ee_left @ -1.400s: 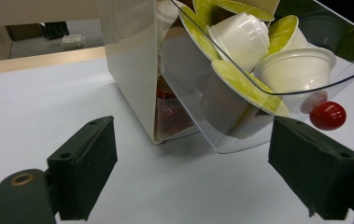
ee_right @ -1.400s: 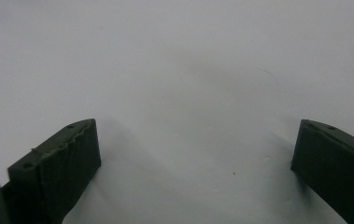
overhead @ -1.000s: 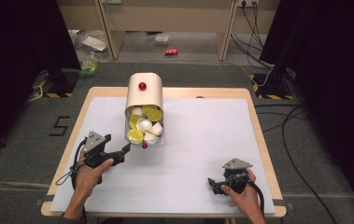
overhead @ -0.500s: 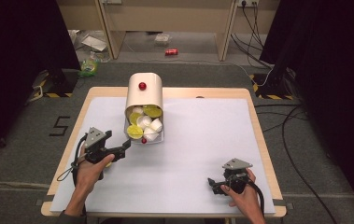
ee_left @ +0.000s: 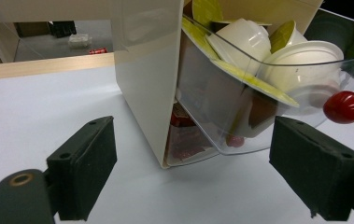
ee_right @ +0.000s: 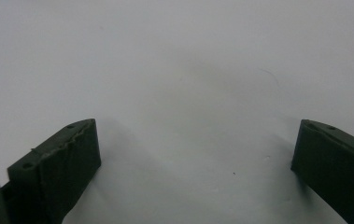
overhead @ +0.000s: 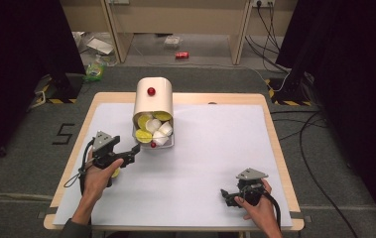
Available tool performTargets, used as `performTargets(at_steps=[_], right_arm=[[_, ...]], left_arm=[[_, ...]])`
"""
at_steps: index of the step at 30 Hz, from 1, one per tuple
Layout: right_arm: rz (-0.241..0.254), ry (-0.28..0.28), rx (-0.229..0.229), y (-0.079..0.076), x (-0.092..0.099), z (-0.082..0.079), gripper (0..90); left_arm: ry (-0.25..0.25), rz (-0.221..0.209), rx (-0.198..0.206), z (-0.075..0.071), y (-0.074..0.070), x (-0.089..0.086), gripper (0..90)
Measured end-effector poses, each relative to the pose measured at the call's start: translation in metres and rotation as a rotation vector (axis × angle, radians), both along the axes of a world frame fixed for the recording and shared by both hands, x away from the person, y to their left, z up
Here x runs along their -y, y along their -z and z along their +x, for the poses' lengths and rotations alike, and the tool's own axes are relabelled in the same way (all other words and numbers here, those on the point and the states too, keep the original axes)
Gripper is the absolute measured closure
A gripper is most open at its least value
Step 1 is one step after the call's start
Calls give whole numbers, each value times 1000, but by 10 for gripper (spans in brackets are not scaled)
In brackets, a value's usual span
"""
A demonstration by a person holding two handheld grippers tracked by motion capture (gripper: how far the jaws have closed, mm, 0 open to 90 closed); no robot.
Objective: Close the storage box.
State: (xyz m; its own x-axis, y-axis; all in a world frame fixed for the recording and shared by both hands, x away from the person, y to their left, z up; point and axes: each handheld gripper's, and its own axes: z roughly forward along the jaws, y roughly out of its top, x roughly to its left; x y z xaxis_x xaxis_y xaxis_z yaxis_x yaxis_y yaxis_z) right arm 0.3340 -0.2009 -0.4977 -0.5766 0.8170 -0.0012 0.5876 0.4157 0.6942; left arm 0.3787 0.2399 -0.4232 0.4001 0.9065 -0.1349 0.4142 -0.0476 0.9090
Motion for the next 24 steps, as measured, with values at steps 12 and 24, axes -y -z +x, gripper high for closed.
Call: performTargets(at_steps=[12, 24], right_arm=[[0, 0, -1, 0, 0, 0, 13], [-1, -1, 0, 0, 0, 0, 13]], left_arm=[[-11, 12, -13, 14, -3, 1, 148], [-24, 30, -25, 24, -5, 2, 150]])
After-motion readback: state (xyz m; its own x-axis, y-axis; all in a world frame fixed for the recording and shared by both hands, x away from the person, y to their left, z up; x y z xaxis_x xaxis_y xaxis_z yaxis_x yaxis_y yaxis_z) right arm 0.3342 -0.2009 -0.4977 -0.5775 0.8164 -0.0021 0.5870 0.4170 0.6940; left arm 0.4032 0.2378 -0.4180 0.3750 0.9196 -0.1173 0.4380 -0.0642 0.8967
